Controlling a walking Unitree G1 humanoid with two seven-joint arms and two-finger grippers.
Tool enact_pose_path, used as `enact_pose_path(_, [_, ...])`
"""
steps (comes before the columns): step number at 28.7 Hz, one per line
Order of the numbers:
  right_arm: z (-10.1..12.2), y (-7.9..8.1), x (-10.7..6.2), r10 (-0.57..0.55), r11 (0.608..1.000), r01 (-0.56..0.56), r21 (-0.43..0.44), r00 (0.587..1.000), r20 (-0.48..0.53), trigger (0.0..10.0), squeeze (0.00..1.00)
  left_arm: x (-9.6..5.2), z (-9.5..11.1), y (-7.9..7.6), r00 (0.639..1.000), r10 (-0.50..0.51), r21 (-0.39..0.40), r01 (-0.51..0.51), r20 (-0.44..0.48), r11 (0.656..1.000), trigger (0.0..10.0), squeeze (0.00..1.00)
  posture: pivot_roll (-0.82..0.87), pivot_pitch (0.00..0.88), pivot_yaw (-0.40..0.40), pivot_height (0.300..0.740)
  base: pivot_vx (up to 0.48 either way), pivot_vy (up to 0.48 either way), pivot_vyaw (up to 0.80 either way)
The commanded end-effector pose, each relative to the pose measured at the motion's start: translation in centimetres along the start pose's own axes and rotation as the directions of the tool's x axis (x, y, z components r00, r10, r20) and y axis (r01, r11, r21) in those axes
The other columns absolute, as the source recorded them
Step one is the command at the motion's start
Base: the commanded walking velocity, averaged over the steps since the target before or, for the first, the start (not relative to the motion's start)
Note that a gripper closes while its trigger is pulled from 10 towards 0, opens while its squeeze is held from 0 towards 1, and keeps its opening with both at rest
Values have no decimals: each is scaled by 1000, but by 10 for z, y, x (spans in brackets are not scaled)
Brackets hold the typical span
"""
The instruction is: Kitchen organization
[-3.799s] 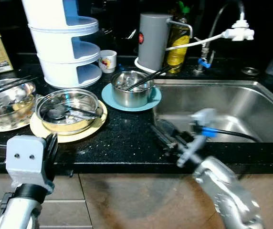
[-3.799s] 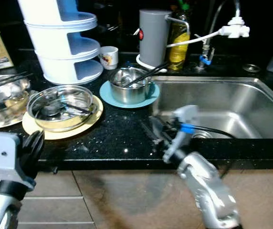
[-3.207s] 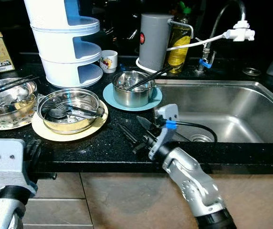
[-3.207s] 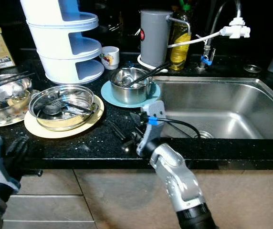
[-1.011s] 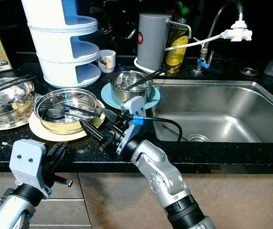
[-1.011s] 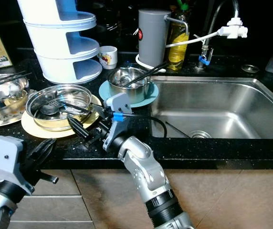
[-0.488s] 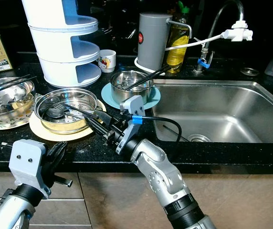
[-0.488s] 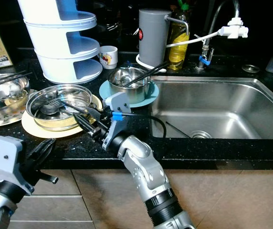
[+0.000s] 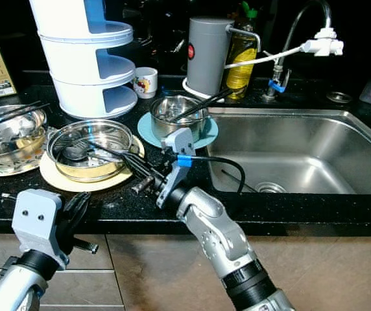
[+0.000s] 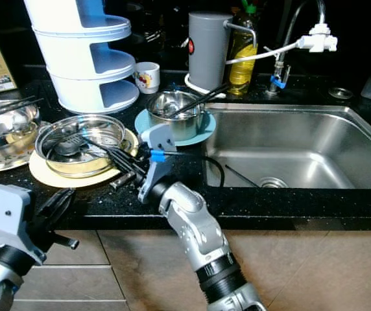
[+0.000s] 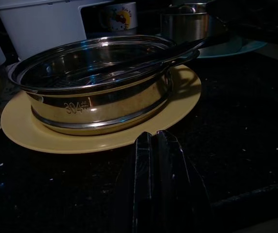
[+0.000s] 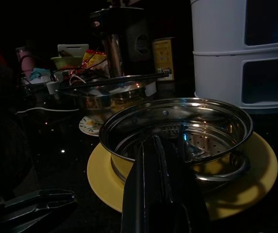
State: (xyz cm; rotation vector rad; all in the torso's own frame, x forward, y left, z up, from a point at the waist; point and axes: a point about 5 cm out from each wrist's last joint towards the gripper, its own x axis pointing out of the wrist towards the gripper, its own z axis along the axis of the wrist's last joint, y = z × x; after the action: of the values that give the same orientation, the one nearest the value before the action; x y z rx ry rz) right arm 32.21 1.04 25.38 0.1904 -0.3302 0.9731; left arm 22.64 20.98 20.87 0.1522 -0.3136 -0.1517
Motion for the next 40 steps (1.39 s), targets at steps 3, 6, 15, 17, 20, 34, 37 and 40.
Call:
enact_pose_path(3, [13, 12, 12, 15, 997, -20, 71, 997, 76, 0, 0, -1, -1, -1, 1000, 0, -8, 0, -9, 1000, 10000, 0, 68, 156, -54, 740, 0, 0, 0])
enact_pose_path(6, [18, 11, 13, 11, 997, -19, 81, 995, 97, 0, 0, -1, -1, 0, 1000, 1, -8, -1, -8, 1000, 10000, 0, 73, 151, -53, 740, 0, 0, 0])
enact_pose_path(15, [12, 18, 7, 69, 997, -67, -43, 997, 46, 10000, 1000, -1, -3, -2, 1000, -14, -8, 14, -14, 1000, 10000, 0, 75, 142, -50, 740, 0, 0, 0])
enact_pose_path(17, [9, 19, 7, 74, 996, -72, -46, 997, 38, 10000, 1000, -2, -3, -2, 1000, -15, -9, 15, -17, 1000, 10000, 0, 75, 141, -50, 740, 0, 0, 0])
enact_pose_path(20, [5, 21, 6, 82, 995, -81, -55, 996, 22, 10000, 1000, -9, -11, 1, 999, 4, 2, -4, -53, 1000, 10000, 0, 78, 139, -47, 740, 0, 0, 0])
enact_pose_path(34, [-3, 18, 7, 62, 986, -65, -156, 998, -23, 10000, 0, -23, -22, 1, 994, 12, -7, -12, -105, 1000, 10000, 0, 84, 142, -49, 740, 0, 0, 0])
enact_pose_path(37, [-4, 19, 8, 62, 984, -66, -165, 998, -30, 10000, 0, -22, -22, 1, 995, 10, -7, -11, -103, 1000, 10000, 0, 84, 146, -48, 740, 0, 0, 0])
enact_pose_path(40, [-6, 20, 9, 61, 982, -67, -176, 997, -39, 10000, 0, -22, -21, 0, 995, 7, -6, -8, -99, 1000, 10000, 0, 84, 146, -48, 740, 0, 0, 0])
